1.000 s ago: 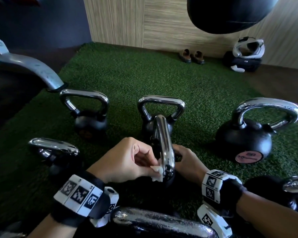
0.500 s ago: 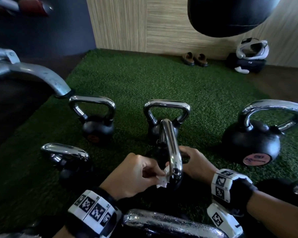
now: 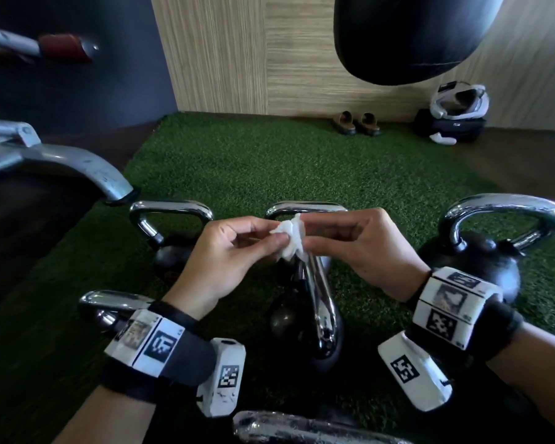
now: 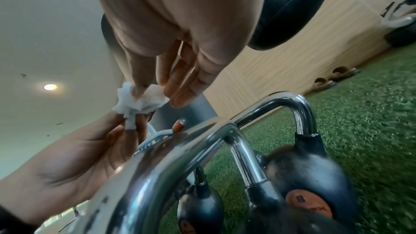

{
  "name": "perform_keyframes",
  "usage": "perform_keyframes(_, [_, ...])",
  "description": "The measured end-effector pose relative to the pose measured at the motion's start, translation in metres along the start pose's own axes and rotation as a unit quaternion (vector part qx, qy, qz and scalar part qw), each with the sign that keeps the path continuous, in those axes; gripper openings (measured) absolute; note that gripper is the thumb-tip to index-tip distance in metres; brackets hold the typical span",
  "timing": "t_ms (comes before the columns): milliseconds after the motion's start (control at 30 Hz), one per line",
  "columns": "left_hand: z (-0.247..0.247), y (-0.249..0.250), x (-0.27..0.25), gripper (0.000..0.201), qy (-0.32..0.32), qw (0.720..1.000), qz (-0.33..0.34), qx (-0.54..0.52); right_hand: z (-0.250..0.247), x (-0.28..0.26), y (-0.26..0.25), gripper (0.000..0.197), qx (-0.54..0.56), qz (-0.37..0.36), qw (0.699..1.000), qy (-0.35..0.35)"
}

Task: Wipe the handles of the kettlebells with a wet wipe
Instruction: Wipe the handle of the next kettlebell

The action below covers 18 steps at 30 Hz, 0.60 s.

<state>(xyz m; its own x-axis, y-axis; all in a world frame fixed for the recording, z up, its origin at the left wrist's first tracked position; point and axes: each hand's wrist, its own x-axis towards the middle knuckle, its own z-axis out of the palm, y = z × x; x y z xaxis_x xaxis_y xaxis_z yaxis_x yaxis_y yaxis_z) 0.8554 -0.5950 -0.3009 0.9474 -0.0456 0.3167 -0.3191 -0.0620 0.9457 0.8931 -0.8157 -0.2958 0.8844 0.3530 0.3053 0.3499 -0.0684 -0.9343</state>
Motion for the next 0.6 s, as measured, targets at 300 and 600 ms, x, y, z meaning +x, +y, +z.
perform_keyframes(300, [0.017,0.000,0.011,0.021,0.021,0.998,-0.016,0.053,0.004,0.002,0.007,0.041,0.052,0.019,0.998,0.002])
perform_keyframes(600, [-0.001,-0.061,-0.008,0.100,-0.244,0.880,-0.130,0.385,-0.027,0.002,0.051,0.021,0.033,0.154,0.976,0.151])
